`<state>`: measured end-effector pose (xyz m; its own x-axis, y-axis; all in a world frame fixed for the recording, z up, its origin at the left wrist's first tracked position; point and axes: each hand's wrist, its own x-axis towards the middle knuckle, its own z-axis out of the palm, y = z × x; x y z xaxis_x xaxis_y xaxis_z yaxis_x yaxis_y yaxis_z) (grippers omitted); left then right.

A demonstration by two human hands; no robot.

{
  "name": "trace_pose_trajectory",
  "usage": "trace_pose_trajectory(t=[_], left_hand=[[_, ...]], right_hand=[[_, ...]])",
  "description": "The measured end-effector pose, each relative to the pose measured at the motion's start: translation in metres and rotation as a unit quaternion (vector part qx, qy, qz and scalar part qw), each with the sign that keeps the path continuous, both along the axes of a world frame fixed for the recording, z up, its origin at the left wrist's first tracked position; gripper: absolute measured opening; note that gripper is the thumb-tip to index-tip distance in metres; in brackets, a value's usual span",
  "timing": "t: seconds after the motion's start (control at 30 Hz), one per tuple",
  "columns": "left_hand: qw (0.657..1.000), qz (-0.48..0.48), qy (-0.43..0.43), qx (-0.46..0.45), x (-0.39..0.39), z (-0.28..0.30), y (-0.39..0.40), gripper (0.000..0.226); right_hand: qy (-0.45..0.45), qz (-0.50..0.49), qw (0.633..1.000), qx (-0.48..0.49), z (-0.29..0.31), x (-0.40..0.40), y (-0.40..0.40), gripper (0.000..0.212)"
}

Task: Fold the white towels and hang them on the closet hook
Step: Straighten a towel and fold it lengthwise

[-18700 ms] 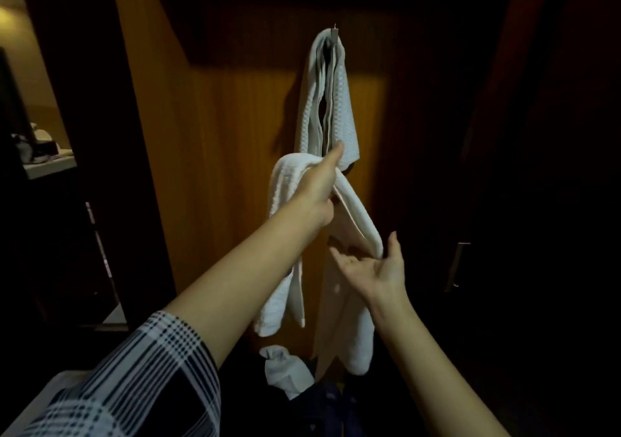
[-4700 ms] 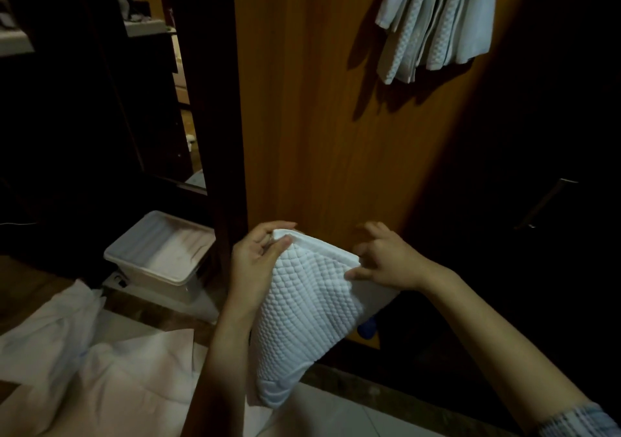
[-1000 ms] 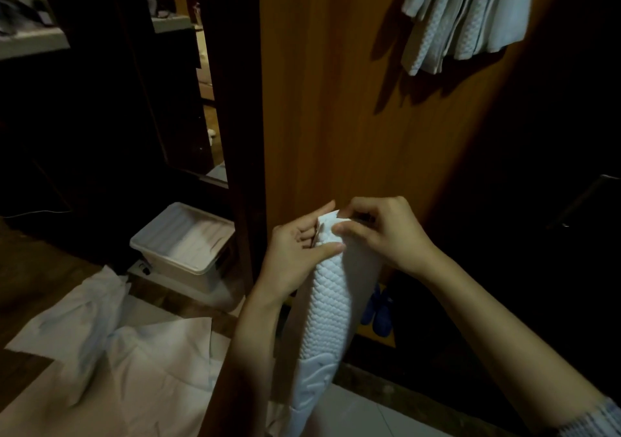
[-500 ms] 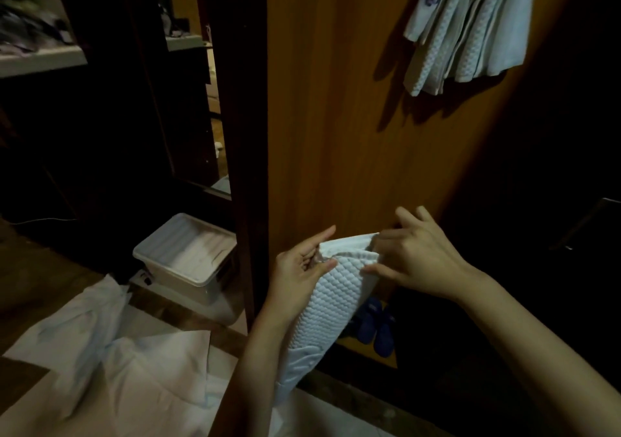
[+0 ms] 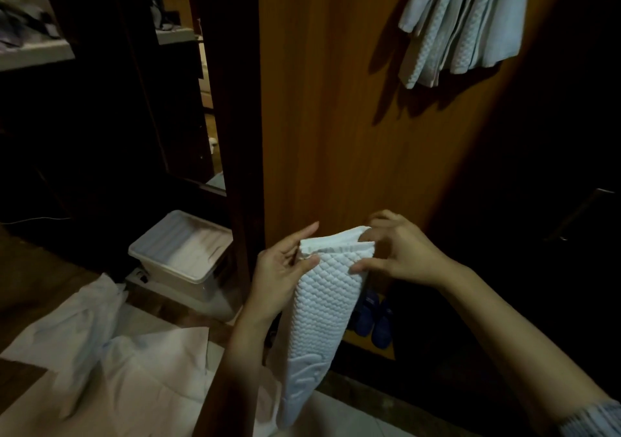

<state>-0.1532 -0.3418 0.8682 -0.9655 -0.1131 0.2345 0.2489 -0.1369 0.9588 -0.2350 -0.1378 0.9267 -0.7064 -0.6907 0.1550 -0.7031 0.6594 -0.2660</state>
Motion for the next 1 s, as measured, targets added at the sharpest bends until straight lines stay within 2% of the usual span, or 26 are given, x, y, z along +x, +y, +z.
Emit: trace_pose_trajectory(t=[0.1,0.17,0.2,0.23,0.27,0.33,0.4,0.47,0.53,0.6,0.7,0.8,0.87,1.0], left_hand=[[1.0,-0.002,0.005,-0.004,0.0,0.004,0.002,0.045],[1.0,0.003,0.014,0.005,-0.001,0.009,0.001,0.044],[1.0,0.004,0.019,0.017,-0.001,0.011,0.0,0.043],[0.999,0.0,0.025,0.033,-0.002,0.013,-0.001,0.042],[0.998,-0.007,0.03,0.049,-0.003,0.015,-0.002,0.041],[0.996,-0.026,0.041,0.075,-0.006,0.02,-0.002,0.039],[0.992,-0.047,0.053,0.101,-0.011,0.025,0.002,0.037],[0.988,-0.065,0.068,0.119,-0.018,0.031,0.006,0.037],[0.986,-0.075,0.079,0.124,-0.027,0.039,0.004,0.039],[0.987,-0.095,0.069,0.106,-0.036,0.046,-0.001,0.045],[0.99,-0.136,-0.003,-0.031,-0.045,0.046,-0.01,0.06],[0.969,-0.21,-0.05,-0.118,-0.048,0.033,-0.009,0.05],[0.967,-0.213,-0.062,-0.122,-0.05,0.027,-0.003,0.042],[0.981,-0.17,-0.029,-0.091,-0.058,0.033,0.018,0.039]], right_hand=[[0.011,0.01,1.0,0.007,0.008,-0.002,0.001,0.03],[0.003,0.012,0.996,-0.089,0.004,0.002,-0.001,0.023],[-0.033,-0.001,0.986,-0.165,-0.001,0.005,-0.003,0.026],[-0.094,-0.017,0.963,-0.252,-0.006,0.007,-0.005,0.028],[-0.167,-0.026,0.925,-0.341,-0.011,0.01,-0.007,0.032],[-0.3,-0.04,0.834,-0.461,-0.024,0.011,-0.008,0.061],[-0.404,-0.04,0.788,-0.464,-0.039,0.013,-0.014,0.077],[-0.462,-0.024,0.752,-0.469,-0.054,0.017,-0.021,0.077],[-0.433,-0.049,0.739,-0.514,-0.057,0.018,-0.027,0.064],[-0.381,-0.084,0.742,-0.545,-0.051,0.012,-0.031,0.046],[-0.339,-0.09,0.731,-0.586,-0.028,0.003,-0.033,0.035],[-0.289,-0.114,0.714,-0.627,0.009,-0.008,-0.034,0.029],[-0.252,-0.125,0.714,-0.641,0.039,-0.017,-0.032,0.029],[-0.219,-0.13,0.702,-0.665,0.095,-0.029,-0.032,0.032]])
